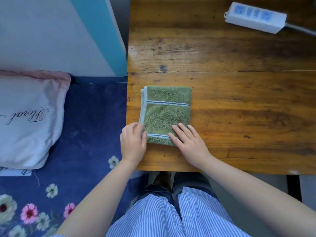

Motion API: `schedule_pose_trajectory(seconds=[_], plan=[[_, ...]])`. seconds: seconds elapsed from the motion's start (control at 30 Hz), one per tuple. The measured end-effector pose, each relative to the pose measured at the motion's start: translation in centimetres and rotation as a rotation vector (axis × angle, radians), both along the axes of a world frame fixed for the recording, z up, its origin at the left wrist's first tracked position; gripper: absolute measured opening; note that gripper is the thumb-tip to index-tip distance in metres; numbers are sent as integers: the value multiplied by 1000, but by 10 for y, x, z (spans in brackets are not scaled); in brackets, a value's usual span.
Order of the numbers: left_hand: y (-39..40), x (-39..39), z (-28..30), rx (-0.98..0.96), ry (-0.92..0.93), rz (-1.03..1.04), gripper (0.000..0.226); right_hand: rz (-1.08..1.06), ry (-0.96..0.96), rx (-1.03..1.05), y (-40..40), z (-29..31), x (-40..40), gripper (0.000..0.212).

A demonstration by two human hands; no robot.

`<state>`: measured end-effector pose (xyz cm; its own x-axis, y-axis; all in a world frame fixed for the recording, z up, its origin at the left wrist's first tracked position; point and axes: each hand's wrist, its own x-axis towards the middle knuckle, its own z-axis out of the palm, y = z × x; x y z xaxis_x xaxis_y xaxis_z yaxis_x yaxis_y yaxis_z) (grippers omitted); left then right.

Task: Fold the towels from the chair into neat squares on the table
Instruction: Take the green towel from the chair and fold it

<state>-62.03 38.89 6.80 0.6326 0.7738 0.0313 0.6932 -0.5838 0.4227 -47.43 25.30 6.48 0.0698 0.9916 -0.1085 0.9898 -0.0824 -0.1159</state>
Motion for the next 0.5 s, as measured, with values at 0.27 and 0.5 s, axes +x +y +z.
schedule_pose_trajectory(seconds=[0.27,0.5], plan=[[11,-13,-10,166,171,-639,58,15,19,34,26,10,4,32],[20,-2,5,237,41,-473,27,-194,313,-209,42,50,23,34]])
